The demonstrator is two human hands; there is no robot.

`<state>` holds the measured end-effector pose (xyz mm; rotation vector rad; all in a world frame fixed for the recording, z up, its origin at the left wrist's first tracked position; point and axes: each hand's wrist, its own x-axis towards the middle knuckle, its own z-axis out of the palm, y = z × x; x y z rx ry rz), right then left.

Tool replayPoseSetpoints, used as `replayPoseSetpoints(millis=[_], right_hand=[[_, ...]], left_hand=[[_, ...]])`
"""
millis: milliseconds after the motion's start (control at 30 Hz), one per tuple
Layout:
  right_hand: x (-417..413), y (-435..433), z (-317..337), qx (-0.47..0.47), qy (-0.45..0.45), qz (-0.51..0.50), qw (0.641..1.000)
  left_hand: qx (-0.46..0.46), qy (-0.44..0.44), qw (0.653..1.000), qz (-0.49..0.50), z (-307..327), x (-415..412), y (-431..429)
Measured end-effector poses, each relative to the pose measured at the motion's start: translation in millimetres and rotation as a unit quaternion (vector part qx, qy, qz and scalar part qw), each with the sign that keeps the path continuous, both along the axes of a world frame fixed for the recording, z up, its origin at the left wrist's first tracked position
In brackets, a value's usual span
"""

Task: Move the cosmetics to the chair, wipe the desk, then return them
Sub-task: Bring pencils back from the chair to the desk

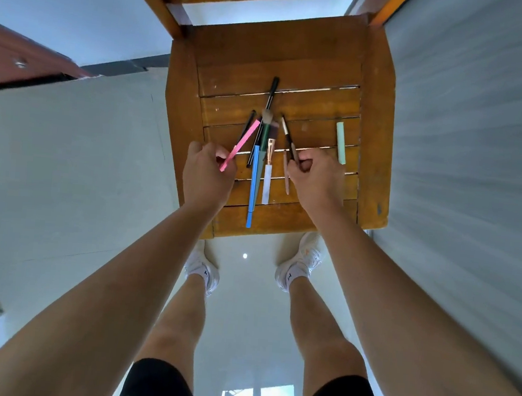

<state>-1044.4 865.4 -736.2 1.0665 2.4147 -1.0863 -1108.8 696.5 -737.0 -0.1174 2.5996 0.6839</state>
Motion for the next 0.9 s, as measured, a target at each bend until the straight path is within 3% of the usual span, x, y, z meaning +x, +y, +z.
replayPoseSetpoints(millis=[100, 367, 567, 767, 900], right_hand=[[-3, -3, -2, -0.008, -0.017, -0.031, 0.999], [1, -10, 1, 0.057, -0.031, 0.013, 0.998], [-5, -7, 9, 0.043, -0.059, 0.003, 0.997], [-9, -6, 60, 0.022, 0.012, -0.01, 1.0], [-13, -10, 123, 0.011, 0.061, -0.009, 0.998]], left_hand=[[0.01, 0.016, 1.0, -0.006, 0, 0, 0], [0.061, -0.01, 0.996, 0.07, 4, -10, -7], [0.111, -0.006, 0.987, 0.116, 28, 0, -23], [0.169, 0.003, 0.973, 0.156, 74, -12, -34], [0.22, 0.019, 0.96, 0.173, 137, -27, -40]])
